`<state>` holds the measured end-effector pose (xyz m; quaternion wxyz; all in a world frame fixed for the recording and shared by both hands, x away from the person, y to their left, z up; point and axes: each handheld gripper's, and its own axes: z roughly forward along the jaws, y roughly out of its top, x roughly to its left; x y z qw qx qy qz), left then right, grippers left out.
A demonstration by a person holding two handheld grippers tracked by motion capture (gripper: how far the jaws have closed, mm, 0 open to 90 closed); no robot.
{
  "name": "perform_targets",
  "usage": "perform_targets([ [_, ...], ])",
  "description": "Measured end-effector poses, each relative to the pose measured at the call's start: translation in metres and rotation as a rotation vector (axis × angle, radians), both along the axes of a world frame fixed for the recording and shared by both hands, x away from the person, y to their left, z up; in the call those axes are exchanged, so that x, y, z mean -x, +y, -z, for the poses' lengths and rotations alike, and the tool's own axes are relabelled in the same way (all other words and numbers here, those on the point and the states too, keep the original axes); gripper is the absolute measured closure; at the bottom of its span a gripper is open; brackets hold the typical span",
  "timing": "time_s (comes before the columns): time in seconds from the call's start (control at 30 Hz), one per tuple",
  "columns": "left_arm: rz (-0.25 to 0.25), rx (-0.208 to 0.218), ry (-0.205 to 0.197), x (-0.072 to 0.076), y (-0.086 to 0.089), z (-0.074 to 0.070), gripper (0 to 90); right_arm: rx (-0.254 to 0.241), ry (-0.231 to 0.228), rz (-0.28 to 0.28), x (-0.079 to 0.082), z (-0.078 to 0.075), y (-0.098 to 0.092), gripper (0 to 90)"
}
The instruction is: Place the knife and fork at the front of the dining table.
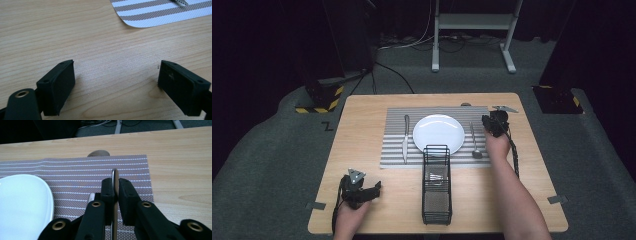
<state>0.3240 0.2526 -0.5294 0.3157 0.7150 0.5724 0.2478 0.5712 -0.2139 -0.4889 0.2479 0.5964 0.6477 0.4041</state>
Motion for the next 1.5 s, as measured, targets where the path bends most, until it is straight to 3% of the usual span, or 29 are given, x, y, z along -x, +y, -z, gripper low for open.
perform_targets([
  [0.23,0.002,0.004,0.0,0.0,0.0,0.0,14.4,-0.002,-0.01,-0.006,0.006,-0.006,-0.002,79.1],
  [0.47,0.002,0.0,0.001,0.0,0.0,0.0,14.4,0.05,-0.028,-0.042,0.03,-0.01,-0.005,79.0],
  [0.77,0.001,0.002,0.0,0.0,-0.001,0.0,14.5,0.113,0.051,-0.085,0.065,0.016,-0.004,74.0],
  [1.0,0.002,0.002,0.0,0.0,-0.001,0.0,14.4,0.13,0.092,-0.088,0.072,0.029,0.0,74.1],
  [1.33,0.002,0.007,-0.001,0.0,0.0,0.0,14.3,0.163,0.101,-0.089,0.067,0.029,0.007,81.5],
  [1.5,0.004,0.005,-0.001,0.0,0.0,0.0,14.3,0.154,0.105,-0.108,0.07,0.029,0.003,82.4],
])
